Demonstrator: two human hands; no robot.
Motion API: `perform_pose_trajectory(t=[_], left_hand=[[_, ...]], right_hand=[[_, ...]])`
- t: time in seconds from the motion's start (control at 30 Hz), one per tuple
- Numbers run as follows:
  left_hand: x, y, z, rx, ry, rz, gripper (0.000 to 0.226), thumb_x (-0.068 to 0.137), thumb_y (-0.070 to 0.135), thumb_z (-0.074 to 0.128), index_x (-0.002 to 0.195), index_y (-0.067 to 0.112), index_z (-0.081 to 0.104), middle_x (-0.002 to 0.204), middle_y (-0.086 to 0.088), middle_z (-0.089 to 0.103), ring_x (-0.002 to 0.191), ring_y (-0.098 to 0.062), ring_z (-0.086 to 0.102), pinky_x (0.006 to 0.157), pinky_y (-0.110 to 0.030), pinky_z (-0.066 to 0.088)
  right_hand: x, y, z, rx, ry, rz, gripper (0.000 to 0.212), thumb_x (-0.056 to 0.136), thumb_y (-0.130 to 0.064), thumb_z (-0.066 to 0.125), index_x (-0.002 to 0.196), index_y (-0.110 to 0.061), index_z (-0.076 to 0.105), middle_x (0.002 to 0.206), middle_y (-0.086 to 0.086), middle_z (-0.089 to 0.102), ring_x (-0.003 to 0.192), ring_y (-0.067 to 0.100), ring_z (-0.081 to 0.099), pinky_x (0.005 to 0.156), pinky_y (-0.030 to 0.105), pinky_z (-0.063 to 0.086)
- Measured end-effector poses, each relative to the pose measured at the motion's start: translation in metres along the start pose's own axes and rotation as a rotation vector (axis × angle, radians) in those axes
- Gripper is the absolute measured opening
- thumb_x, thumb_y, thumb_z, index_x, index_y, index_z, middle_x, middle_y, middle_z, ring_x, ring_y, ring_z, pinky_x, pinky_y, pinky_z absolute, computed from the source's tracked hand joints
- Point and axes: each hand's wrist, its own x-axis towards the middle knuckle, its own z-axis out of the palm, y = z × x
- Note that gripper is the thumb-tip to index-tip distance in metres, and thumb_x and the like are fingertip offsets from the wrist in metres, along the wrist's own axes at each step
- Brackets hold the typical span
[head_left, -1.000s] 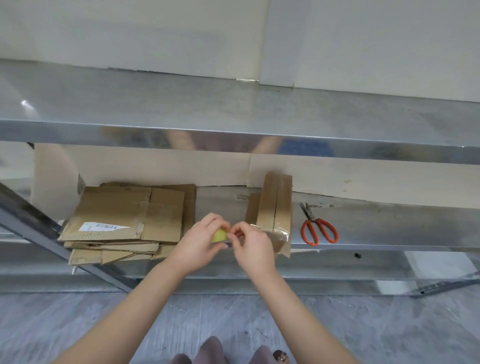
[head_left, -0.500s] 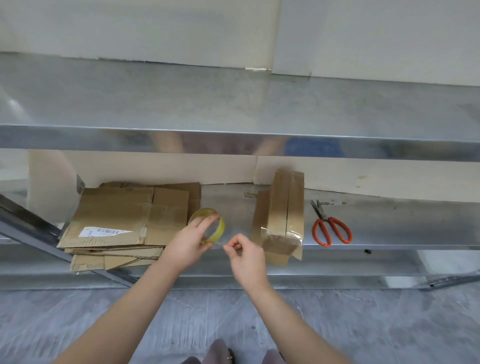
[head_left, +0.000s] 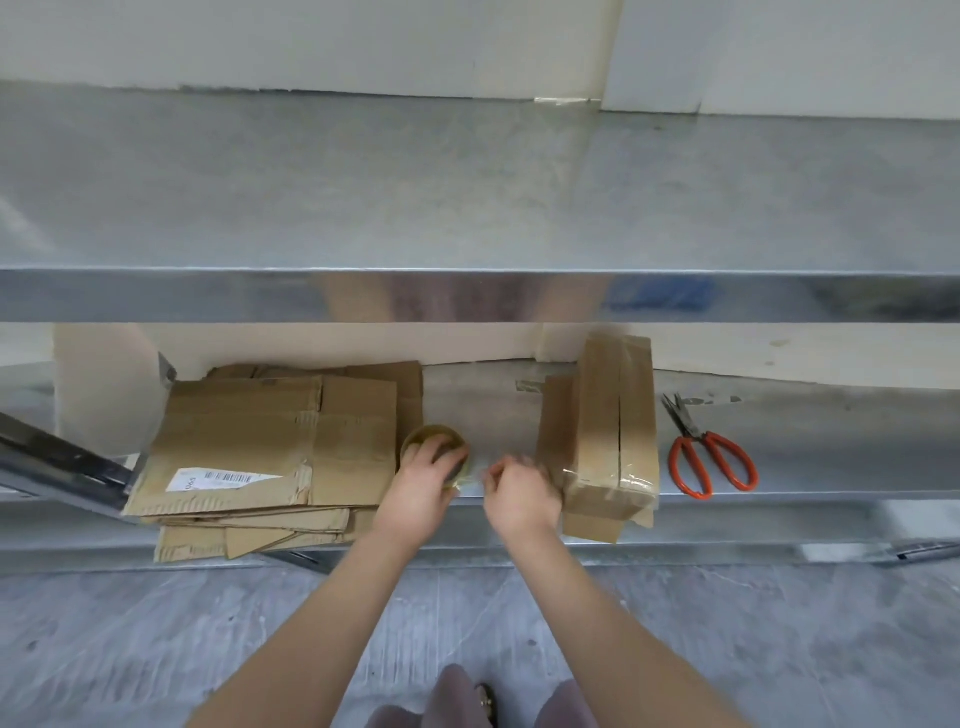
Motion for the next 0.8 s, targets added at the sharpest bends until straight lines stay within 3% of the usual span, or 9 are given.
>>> perform_pose_trajectory(t=[0.13, 0.23, 0.33, 0.4, 0.53, 0.63, 0.8], left_hand=[[-0.002, -0.001, 0.002, 0.095, 0.003, 0.044, 0.056, 0.086, 0.014, 0.067, 0.139, 0.016, 0.050, 0.142, -0.010, 0.044, 0.132, -0.034, 0.034, 0.112, -0.042, 0.028], [-0.006, 0.003, -0.002, 0.240, 0.014, 0.088, 0.059, 0.089, 0.029, 0.062, 0.143, 0.015, 0.044, 0.147, -0.008, 0.040, 0.141, -0.034, 0.027, 0.116, -0.046, 0.023], [-0.022, 0.011, -0.009, 0.313, 0.085, 0.144, 0.064, 0.089, 0.038, 0.058, 0.145, 0.012, 0.041, 0.148, -0.006, 0.042, 0.142, -0.031, 0.028, 0.118, -0.045, 0.021], [-0.036, 0.018, -0.014, 0.347, 0.103, 0.173, 0.065, 0.092, 0.042, 0.050, 0.148, 0.014, 0.036, 0.152, -0.004, 0.037, 0.145, -0.027, 0.024, 0.120, -0.045, 0.016], [-0.067, 0.041, -0.022, 0.361, 0.145, 0.227, 0.064, 0.093, 0.044, 0.038, 0.150, 0.016, 0.031, 0.157, 0.001, 0.027, 0.148, -0.021, 0.013, 0.118, -0.043, 0.011], [-0.080, 0.070, -0.019, 0.296, 0.171, 0.245, 0.063, 0.096, 0.047, 0.036, 0.152, 0.019, 0.025, 0.158, 0.003, 0.025, 0.148, -0.018, 0.012, 0.119, -0.040, 0.010], [-0.074, 0.132, -0.005, 0.242, 0.143, 0.271, 0.063, 0.099, 0.049, 0.034, 0.153, 0.018, 0.023, 0.158, 0.006, 0.024, 0.148, -0.016, 0.011, 0.119, -0.038, 0.008]], right_hand=[[0.001, -0.001, 0.005, -0.018, 0.007, 0.004, 0.039, 0.094, -0.044, 0.055, 0.122, -0.019, 0.043, 0.122, 0.003, 0.056, 0.117, 0.023, 0.052, 0.090, 0.035, 0.047], [-0.005, 0.001, 0.000, -0.052, 0.012, -0.053, 0.043, 0.097, -0.040, 0.050, 0.133, -0.019, 0.037, 0.131, 0.003, 0.049, 0.122, 0.022, 0.046, 0.092, 0.035, 0.045], [-0.032, 0.005, -0.010, -0.009, 0.071, -0.236, 0.043, 0.101, -0.033, 0.042, 0.141, -0.018, 0.039, 0.141, 0.001, 0.045, 0.130, 0.021, 0.039, 0.101, 0.034, 0.042], [-0.059, 0.008, -0.019, -0.011, 0.168, -0.386, 0.043, 0.099, -0.030, 0.046, 0.140, -0.016, 0.047, 0.143, 0.003, 0.049, 0.136, 0.023, 0.041, 0.107, 0.039, 0.043], [-0.103, 0.023, -0.044, -0.120, 0.337, -0.555, 0.049, 0.099, -0.039, 0.036, 0.142, -0.019, 0.048, 0.147, 0.001, 0.048, 0.143, 0.024, 0.034, 0.115, 0.043, 0.035], [-0.121, 0.052, -0.062, -0.110, 0.406, -0.533, 0.048, 0.100, -0.036, 0.036, 0.143, -0.019, 0.047, 0.151, 0.002, 0.043, 0.146, 0.025, 0.027, 0.114, 0.044, 0.025], [-0.125, 0.105, -0.088, -0.039, 0.430, -0.329, 0.046, 0.099, -0.030, 0.045, 0.143, -0.018, 0.048, 0.150, 0.001, 0.043, 0.145, 0.024, 0.029, 0.118, 0.043, 0.026]])
